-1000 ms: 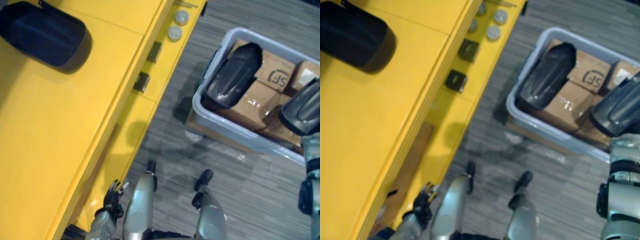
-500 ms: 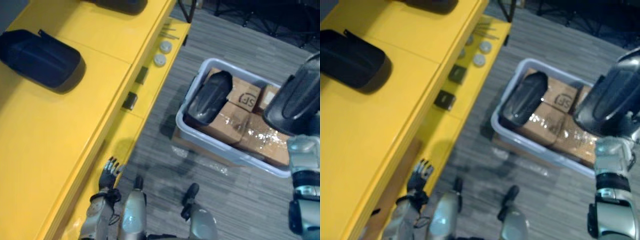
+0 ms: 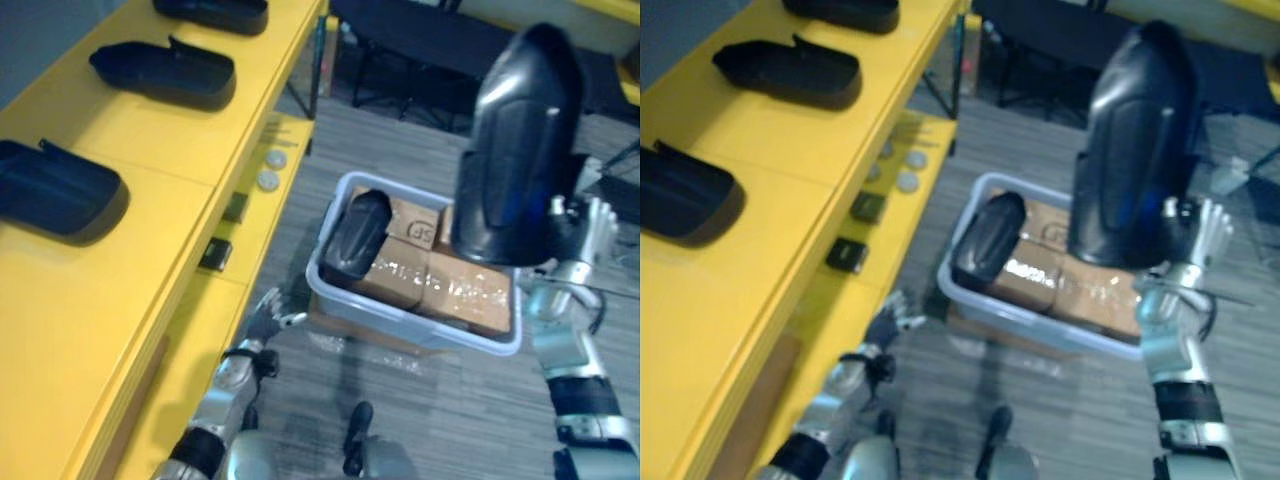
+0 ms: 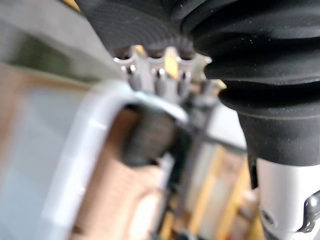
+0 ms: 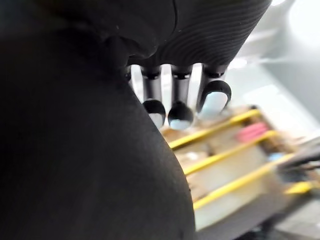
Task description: Walk over and take plastic housings, then place them on the shelf
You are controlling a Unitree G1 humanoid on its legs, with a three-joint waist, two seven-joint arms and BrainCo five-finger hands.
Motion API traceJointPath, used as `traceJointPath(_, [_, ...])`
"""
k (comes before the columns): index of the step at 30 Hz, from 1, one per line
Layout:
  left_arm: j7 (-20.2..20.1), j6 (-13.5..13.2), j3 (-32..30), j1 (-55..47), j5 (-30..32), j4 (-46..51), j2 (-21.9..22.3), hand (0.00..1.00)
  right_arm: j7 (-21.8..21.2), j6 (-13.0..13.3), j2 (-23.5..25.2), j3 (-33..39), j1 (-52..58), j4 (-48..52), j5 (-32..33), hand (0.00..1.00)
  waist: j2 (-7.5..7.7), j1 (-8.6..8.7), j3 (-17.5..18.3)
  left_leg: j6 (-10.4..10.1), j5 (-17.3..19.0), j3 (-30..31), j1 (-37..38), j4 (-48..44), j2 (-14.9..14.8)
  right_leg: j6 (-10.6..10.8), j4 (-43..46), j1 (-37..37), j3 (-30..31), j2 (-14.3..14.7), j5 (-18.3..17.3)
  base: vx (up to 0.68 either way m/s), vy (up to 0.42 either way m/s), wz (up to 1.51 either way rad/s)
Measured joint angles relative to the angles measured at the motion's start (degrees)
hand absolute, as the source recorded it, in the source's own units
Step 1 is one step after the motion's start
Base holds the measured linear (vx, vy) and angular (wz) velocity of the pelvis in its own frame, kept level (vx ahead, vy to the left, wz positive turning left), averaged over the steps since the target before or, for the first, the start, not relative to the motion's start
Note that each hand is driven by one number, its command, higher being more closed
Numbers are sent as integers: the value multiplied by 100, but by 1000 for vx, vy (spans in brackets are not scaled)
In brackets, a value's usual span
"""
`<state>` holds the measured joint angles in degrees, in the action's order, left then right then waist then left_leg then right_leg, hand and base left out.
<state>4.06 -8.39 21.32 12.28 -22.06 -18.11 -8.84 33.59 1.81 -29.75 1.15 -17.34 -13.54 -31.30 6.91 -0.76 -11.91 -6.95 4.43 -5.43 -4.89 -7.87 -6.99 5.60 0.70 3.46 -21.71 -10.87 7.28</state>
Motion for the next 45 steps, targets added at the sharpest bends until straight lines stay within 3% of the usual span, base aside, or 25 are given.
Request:
traceJointPath(6, [212,-152,248,364,-296,387,266,0,-235,463,218,-396,13,52,-343,100,-181,29,262,-7,-30,-31,203,144,16,14,-126,-175,-3,9,12,7,1,0])
traceJointPath(13, [128,-141,370,435,-1338,463,262,0,-532,483,338,-700,19,87,-452,100,-226,47,304,-10,-32,-29,299,150,40,44,-286,-357,-29,10,71,-12,6,1])
traceJointPath(17, [-77,54,521,482,-1411,463,264,0,-632,550,399,-865,18,86,-515,100,-226,46,306,0,-39,-27,285,151,58,57,-341,-364,-30,5,116,-19,8,0])
traceJointPath(26, [-70,388,928,566,-1389,334,264,0,-623,927,601,-1433,12,-246,-786,100,-237,21,368,6,-55,36,273,147,73,58,-351,-369,-97,-1,118,-1,2,1])
traceJointPath(30, [-60,511,988,562,-1380,164,239,0,-592,960,719,-1615,11,-400,-1008,100,-302,-8,490,8,-65,77,265,147,82,59,-363,-385,-159,-6,120,-9,8,5])
traceJointPath(31, [-58,518,992,562,-1379,149,235,100,-591,962,719,-1633,8,-444,-1010,100,-308,-10,493,8,-68,91,267,147,83,59,-365,-399,-167,-6,120,-29,10,11])
traceJointPath(34, [30,559,1097,558,-1237,118,195,100,-562,990,724,-1722,4,-703,-1048,100,-309,-17,504,1,-80,157,270,150,88,58,-430,-465,-212,5,130,-37,5,9])
traceJointPath(41, [522,612,1151,553,-810,118,18,100,-196,1429,717,-1795,132,-818,-1108,100,-304,-2,510,-1,-85,142,275,170,91,65,-483,-475,-205,9,163,0,0,0])
traceJointPath(45, [718,615,1143,527,-640,118,4,100,-91,1527,761,-1802,298,-746,-1009,100,-302,-4,545,-1,-85,131,284,186,98,69,-521,-492,-203,10,180,0,0,0])
